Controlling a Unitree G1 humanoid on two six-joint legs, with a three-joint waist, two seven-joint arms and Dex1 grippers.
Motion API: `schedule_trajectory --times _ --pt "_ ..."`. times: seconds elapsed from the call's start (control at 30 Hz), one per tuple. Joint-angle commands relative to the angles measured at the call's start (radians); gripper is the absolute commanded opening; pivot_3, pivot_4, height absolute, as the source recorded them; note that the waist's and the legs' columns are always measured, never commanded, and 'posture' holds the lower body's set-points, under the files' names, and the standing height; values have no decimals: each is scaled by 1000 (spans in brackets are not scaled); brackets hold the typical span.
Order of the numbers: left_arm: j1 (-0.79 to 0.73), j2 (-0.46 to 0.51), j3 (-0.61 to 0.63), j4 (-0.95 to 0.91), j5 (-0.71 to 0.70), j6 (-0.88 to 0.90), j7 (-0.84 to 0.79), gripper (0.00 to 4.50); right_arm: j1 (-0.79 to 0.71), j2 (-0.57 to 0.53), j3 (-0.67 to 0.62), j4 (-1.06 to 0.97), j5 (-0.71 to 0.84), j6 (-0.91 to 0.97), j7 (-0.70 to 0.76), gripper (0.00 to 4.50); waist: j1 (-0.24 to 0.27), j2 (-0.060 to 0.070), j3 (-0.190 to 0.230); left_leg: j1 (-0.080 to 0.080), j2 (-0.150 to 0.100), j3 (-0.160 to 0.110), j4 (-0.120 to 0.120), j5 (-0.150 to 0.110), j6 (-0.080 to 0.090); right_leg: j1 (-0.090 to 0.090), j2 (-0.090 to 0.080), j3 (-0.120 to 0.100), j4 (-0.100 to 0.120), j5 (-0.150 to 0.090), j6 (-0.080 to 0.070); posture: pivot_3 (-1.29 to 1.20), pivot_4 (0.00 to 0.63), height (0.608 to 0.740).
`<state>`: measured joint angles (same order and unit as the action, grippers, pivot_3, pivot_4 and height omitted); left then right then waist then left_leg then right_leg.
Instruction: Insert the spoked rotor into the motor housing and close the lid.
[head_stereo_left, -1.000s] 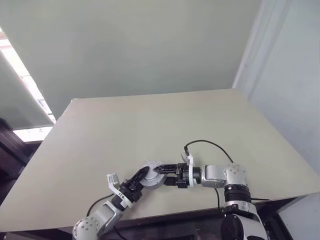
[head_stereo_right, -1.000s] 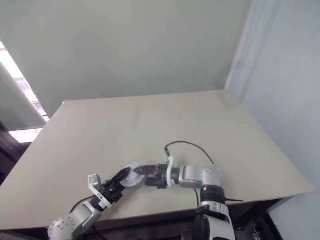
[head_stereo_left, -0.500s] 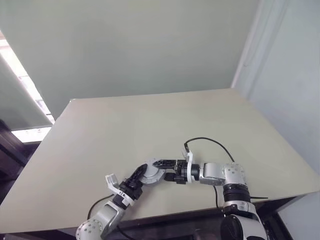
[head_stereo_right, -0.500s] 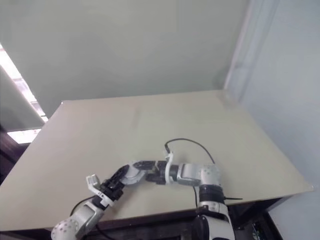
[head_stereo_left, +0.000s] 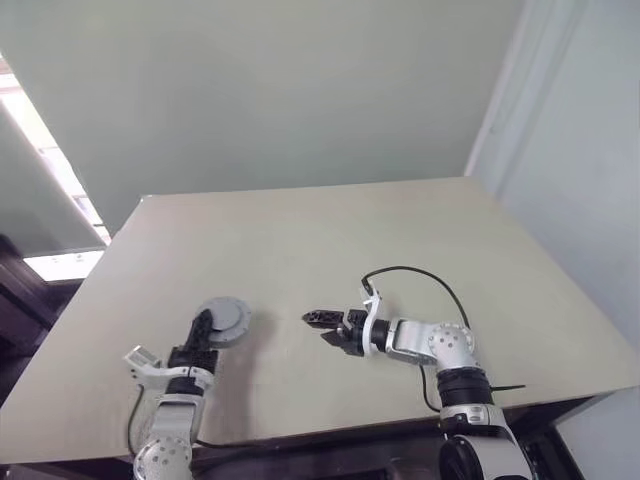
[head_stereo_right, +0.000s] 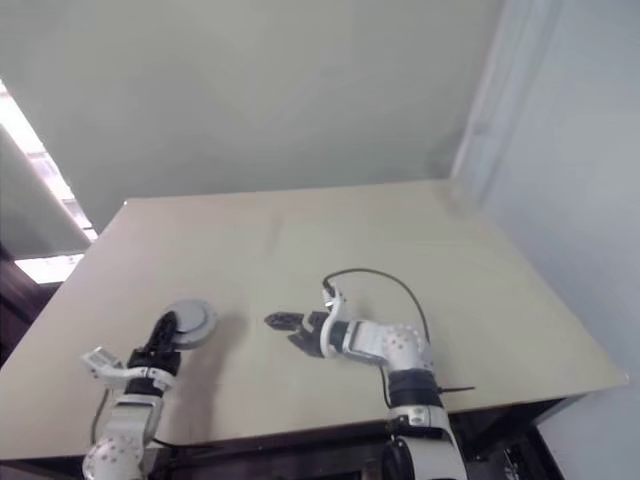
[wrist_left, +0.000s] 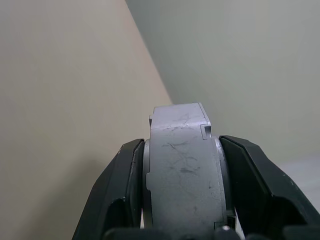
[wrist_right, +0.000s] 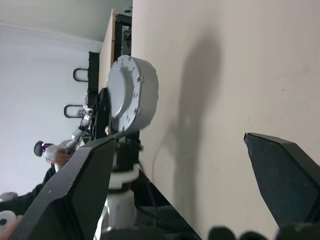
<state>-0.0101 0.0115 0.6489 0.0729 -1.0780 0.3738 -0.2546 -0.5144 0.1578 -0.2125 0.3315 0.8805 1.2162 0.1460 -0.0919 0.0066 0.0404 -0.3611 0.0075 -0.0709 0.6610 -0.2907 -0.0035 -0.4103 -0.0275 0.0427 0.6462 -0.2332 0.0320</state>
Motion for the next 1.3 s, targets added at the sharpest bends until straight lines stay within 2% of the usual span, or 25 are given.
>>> schedule_trajectory --times 0.03,0.2,0.8,1.2,1.23,1.3 --pt "-74 25 25 4 29 -93 31 2032 4 30 23 -77 9 -1 21 4500 7 -1 0 0 0 0 0 0 0 0 0 0 -1 0 0 0 0 740" --pt "-115 28 17 64 57 -126 34 2031 21 27 39 -111 8 7 21 4500 22 -3 -1 -1 0 0 0 0 0 1 0 0 -2 0 0 0 0 740" --pt "-221 65 3 250 192 -214 26 2028 69 7 106 -188 -37 -8 43 4500 21 -8 -1 0 0 -1 0 0 0 1 0 0 -1 1 0 0 0 740" --pt "-205 69 11 256 225 -218 62 2028 76 11 105 -193 -54 -12 50 4500 21 -9 -1 0 0 -1 1 0 0 1 0 0 0 1 0 0 0 740" --pt "-197 70 13 246 230 -222 70 2747 75 11 105 -193 -55 -12 50 4500 21 -9 -1 0 0 -1 1 0 0 1 0 0 0 1 0 0 0 740" --pt "-184 70 17 226 237 -228 85 3328 73 11 105 -186 -58 -16 52 4500 21 -9 -1 0 0 -1 1 0 0 1 0 0 0 1 0 0 0 740"
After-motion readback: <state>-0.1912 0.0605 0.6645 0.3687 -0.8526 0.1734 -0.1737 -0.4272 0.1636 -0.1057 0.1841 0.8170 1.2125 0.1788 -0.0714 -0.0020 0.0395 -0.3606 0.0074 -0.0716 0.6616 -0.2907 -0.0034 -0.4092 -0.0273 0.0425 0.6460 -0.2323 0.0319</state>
